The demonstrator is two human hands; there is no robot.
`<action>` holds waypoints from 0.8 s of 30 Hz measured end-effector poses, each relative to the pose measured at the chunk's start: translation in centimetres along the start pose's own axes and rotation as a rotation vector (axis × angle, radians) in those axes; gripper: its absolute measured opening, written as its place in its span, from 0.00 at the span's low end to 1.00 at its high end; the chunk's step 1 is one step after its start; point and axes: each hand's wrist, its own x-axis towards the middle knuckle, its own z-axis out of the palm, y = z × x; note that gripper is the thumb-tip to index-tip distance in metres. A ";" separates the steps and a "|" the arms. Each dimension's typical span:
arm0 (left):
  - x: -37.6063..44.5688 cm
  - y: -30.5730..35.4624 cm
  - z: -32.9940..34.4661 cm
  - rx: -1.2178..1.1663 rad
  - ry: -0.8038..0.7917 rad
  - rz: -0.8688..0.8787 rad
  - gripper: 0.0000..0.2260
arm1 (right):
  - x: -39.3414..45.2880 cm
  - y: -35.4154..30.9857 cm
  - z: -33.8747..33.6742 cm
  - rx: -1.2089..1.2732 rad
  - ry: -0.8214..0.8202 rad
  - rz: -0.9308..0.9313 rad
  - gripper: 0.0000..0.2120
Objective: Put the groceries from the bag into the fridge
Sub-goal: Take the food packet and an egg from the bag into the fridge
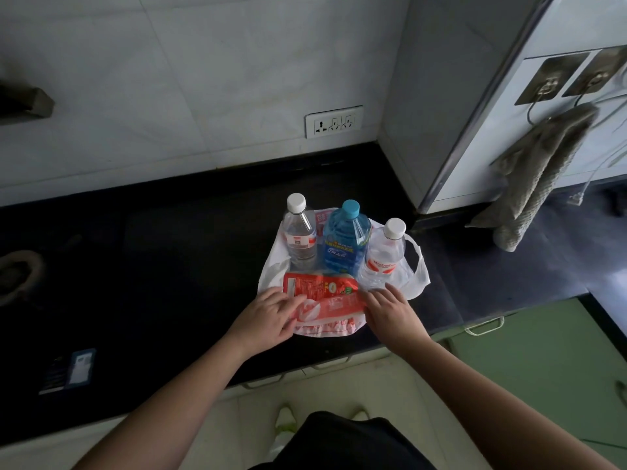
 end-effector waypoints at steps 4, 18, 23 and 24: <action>0.2 0.4 0.0 -0.091 0.012 -0.010 0.17 | -0.4 -0.7 -0.2 0.029 0.000 -0.040 0.19; 5.4 2.6 -0.1 -0.122 -0.188 -0.147 0.13 | -1.7 -1.6 -0.7 0.103 -0.125 -0.066 0.21; 8.1 1.9 0.3 0.062 -0.231 -0.220 0.31 | -1.1 -2.0 -1.1 0.147 -0.104 0.027 0.20; 8.3 1.8 0.4 0.098 -0.246 -0.218 0.33 | -0.9 -2.1 -1.2 0.156 -0.091 0.046 0.20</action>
